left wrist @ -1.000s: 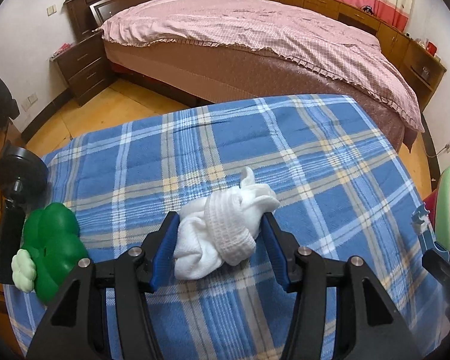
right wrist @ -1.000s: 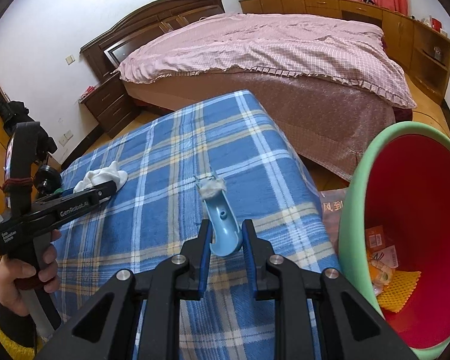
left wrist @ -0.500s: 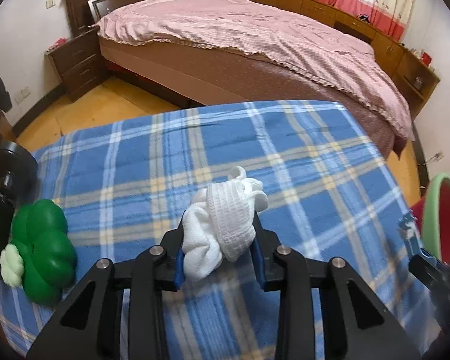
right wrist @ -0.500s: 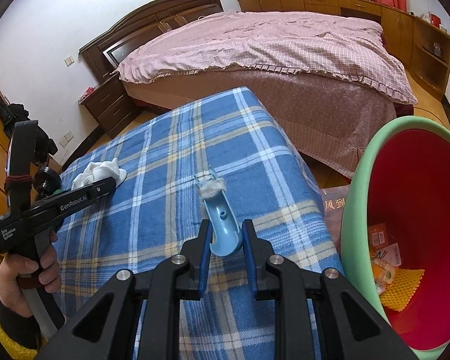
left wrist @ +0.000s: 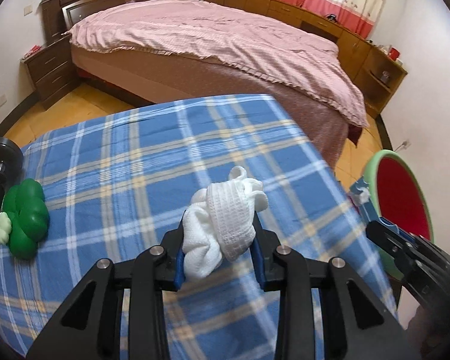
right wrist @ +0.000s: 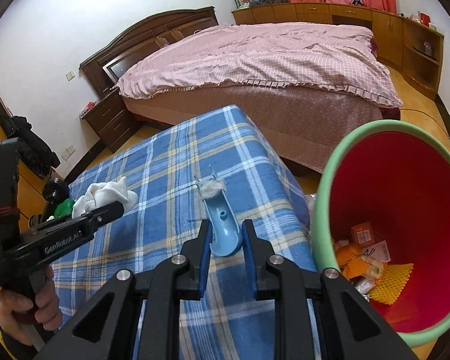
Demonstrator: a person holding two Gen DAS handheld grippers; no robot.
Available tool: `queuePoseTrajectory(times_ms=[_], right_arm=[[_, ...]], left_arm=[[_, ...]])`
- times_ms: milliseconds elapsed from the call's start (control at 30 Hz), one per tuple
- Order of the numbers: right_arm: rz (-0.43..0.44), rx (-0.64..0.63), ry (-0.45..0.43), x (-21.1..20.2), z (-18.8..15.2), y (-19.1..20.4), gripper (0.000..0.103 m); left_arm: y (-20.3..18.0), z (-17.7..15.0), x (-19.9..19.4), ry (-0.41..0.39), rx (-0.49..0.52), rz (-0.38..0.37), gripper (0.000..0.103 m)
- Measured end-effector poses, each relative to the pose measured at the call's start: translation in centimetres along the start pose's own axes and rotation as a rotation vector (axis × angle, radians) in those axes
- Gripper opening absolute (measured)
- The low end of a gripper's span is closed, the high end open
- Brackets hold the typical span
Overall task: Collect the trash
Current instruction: 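Carry the white sock and blue plastic piece over the red bin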
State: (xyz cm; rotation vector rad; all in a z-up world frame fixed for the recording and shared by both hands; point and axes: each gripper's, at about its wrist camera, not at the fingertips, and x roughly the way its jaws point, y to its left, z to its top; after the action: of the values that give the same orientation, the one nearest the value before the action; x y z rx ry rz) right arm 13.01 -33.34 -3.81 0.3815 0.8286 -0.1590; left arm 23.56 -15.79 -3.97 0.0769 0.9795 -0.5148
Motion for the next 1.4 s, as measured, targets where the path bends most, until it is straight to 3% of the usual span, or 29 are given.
queuePoseTrajectory(times_ms=[833, 1400], right_arm=[[-0.062, 0.129, -0.123, -8.9, -2.0, -7.7, 0.022], [-0.124, 0.274, -0.124, -10.5, -3.7, -16.8, 0.022]], left_arm=[[-10.9, -1.6, -3.9, -0.059, 0.099, -0.080, 0.035], [-20.1, -2.6, -0.9, -0.020, 0.205, -0.166, 0.035]])
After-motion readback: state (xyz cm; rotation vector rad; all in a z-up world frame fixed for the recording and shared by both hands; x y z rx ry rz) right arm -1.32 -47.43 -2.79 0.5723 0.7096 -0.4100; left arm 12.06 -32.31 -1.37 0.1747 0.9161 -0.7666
